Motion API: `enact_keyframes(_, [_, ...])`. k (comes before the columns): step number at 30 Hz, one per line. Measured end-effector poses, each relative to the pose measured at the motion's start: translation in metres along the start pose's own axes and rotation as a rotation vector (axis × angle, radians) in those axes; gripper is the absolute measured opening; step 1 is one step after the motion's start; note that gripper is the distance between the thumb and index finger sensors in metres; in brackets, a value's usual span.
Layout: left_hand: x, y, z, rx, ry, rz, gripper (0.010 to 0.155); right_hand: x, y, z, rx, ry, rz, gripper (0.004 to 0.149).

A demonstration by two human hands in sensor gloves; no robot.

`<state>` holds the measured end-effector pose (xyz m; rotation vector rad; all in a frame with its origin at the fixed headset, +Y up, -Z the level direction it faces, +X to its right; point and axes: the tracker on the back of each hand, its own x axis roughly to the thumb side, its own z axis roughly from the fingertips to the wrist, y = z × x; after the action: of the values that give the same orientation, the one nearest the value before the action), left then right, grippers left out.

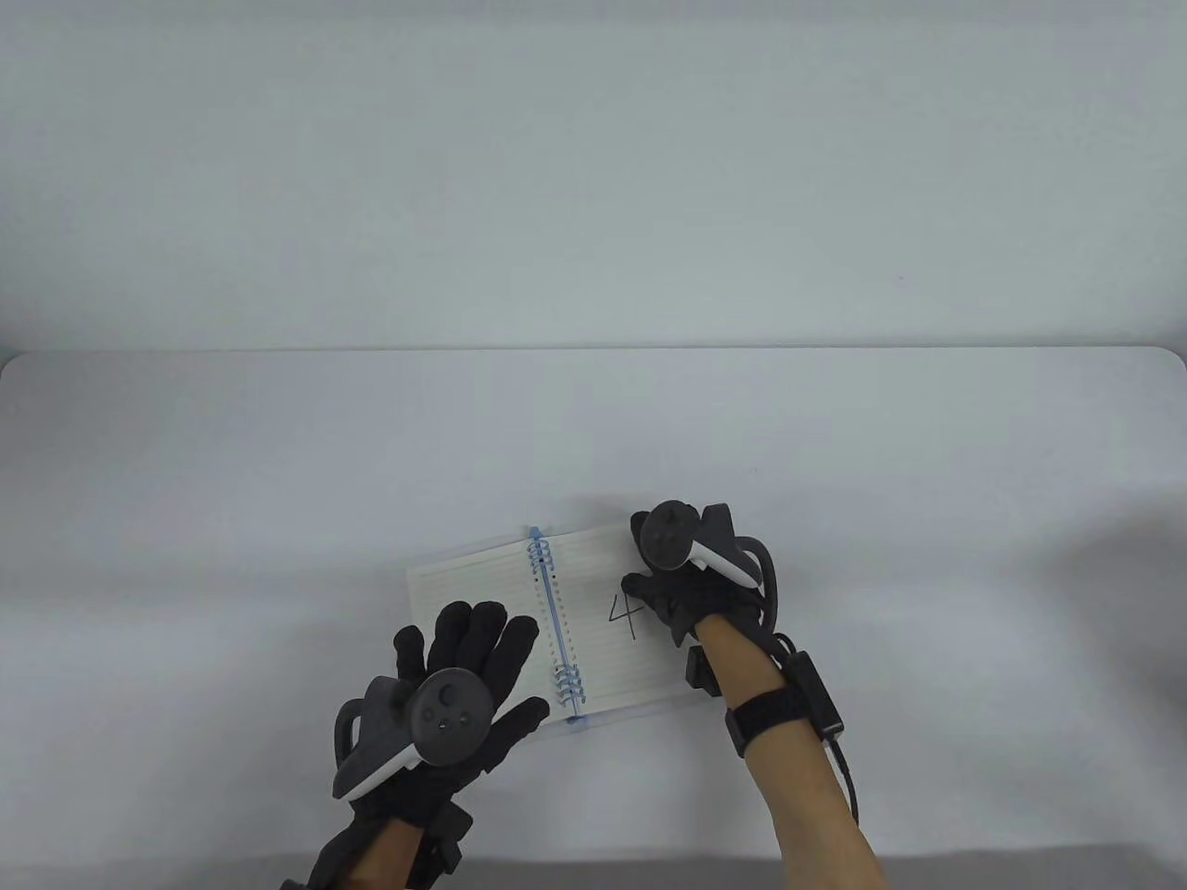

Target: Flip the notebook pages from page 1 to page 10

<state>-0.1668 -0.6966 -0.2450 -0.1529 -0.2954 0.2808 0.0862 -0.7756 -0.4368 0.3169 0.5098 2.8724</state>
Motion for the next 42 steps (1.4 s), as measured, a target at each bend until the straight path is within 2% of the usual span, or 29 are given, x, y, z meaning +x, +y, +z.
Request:
enact_keyframes(6, [0.000,0.000,0.000,-0.001,0.000,-0.003,0.077,0.003,-0.005,0.002,-0.047,-0.032,-0.019,0.075])
enact_keyframes(13, [0.000,0.000,0.000,0.000,0.001,-0.004,0.077,0.007,-0.021,0.007,-0.036,-0.128,-0.307,0.069])
enact_keyframes(20, [0.000,0.000,0.000,0.001,-0.001,-0.004,0.077,0.008,-0.029,0.010,0.037,-0.187,-0.487,0.069])
enact_keyframes(24, [0.000,0.000,0.000,0.004,-0.003,-0.004,0.077,0.009,-0.032,0.012,0.105,-0.234,-0.684,0.080])
enact_keyframes(27, [0.000,0.000,0.001,0.004,-0.003,-0.008,0.077,0.008,-0.034,0.014,0.109,-0.241,-0.849,0.094])
enact_keyframes(30, [0.000,0.000,0.001,0.003,-0.004,-0.007,0.078,0.004,-0.035,0.015,0.112,-0.213,-0.928,0.103])
enact_keyframes(34, [0.000,0.000,0.000,0.003,-0.003,-0.007,0.077,-0.007,-0.036,0.016,0.123,-0.180,-1.012,0.106])
enact_keyframes(38, [0.000,0.000,0.000,0.003,-0.003,0.000,0.077,-0.019,-0.039,0.017,0.088,-0.188,-1.123,0.107])
enact_keyframes(42, [0.000,0.000,0.000,-0.001,-0.002,0.002,0.077,-0.029,-0.039,0.017,0.089,-0.180,-1.145,0.107])
